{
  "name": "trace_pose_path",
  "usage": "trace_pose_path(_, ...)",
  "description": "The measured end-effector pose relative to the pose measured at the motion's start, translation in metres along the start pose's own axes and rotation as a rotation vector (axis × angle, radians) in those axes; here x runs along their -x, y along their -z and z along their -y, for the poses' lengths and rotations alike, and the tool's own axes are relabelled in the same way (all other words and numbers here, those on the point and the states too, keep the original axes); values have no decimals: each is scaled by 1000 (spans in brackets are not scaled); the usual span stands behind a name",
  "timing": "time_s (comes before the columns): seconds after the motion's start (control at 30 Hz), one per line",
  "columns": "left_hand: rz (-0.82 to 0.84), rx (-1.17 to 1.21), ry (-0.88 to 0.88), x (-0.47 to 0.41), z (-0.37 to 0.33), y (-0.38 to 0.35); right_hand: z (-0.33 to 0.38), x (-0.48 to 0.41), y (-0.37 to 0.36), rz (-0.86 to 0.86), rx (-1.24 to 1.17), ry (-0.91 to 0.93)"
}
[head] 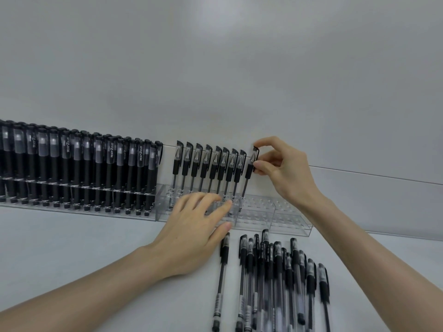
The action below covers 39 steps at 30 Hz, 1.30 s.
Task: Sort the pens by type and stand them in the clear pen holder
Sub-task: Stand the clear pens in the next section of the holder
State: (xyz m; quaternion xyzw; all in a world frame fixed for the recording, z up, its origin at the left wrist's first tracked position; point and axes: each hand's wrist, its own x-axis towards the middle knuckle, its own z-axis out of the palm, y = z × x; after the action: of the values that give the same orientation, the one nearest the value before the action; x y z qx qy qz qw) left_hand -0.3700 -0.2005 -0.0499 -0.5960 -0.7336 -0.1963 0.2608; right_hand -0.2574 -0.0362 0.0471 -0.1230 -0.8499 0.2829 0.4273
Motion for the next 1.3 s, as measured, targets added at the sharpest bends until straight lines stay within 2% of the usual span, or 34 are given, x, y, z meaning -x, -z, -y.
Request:
trace_pose_path(0.5,98,-2,34,-1,-5,12,1,16,-4,-40,110,5)
trace_pose_path(0.63,137,91,72,-7,-14,29,7,32,4,-64,142,-16)
trace_pose_path(0.77,222,166,159,-1,-36,42,4,64,13,46,198,-15)
trace_pose_path(0.93,331,205,340,23,-78,51,-6,102,25,301,226,-35)
trace_pose_path(1.07,305,267,511,32,-104,52,-14,125,30,469,284,-15)
trace_pose_path(1.3,301,498,773,22,-115,54,-16,138,28,501,288,17)
